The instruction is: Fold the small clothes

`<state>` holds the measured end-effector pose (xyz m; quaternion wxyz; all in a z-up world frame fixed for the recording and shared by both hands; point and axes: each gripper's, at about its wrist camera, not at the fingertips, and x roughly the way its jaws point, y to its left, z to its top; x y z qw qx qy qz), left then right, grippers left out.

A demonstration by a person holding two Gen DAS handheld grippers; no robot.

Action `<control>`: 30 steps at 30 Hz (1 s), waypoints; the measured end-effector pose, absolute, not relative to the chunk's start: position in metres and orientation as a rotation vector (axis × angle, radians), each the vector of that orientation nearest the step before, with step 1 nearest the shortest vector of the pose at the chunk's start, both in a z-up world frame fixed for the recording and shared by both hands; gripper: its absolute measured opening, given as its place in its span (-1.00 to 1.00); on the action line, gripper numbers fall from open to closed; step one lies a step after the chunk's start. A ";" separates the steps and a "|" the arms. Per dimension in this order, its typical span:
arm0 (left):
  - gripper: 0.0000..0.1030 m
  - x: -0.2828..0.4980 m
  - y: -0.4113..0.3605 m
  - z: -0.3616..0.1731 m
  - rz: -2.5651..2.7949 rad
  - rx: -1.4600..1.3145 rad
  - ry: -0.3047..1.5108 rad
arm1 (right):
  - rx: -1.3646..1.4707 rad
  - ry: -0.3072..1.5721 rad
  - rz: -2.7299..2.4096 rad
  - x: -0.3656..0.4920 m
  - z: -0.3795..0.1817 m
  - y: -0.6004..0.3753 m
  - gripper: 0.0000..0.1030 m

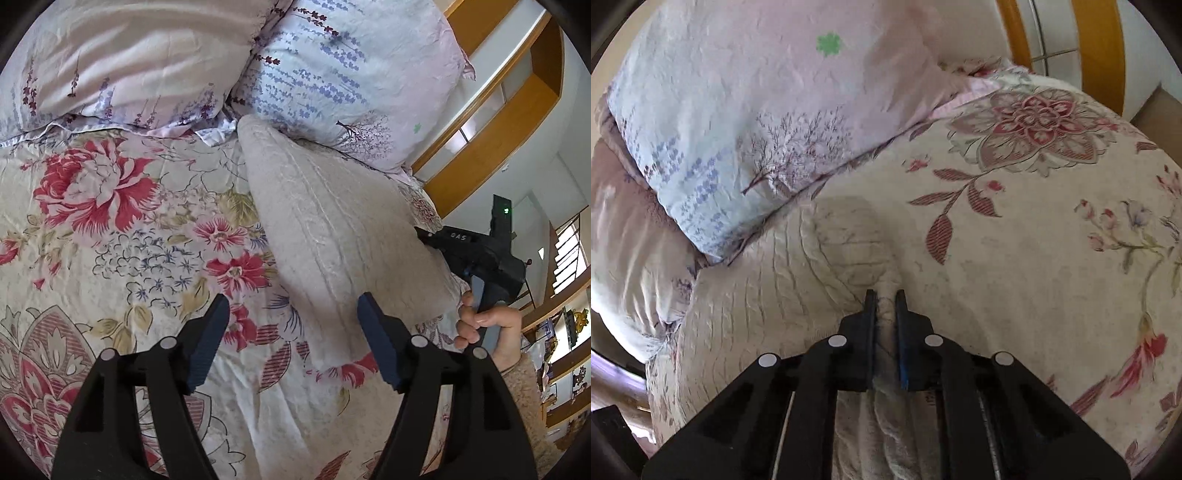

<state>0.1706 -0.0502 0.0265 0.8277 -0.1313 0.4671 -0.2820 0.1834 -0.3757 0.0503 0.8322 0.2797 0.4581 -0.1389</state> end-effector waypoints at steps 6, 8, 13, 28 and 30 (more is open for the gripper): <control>0.42 0.170 -0.049 0.026 -0.596 -0.288 0.995 | 0.506 0.857 -0.288 0.171 0.086 -0.364 -0.36; 0.43 0.169 -0.050 0.026 -0.600 -0.288 0.996 | 0.482 0.828 -0.245 0.168 0.094 -0.356 -0.26; 0.44 0.167 -0.052 0.026 -0.609 -0.282 1.002 | 0.442 0.943 -0.202 0.177 0.073 -0.343 -0.09; 0.50 0.162 -0.053 0.029 -0.583 -0.235 0.983 | 0.461 0.797 -0.143 0.145 0.093 -0.336 0.11; 0.50 0.163 -0.055 0.028 -0.586 -0.239 0.988 | 0.434 0.847 -0.110 0.152 0.085 -0.328 0.11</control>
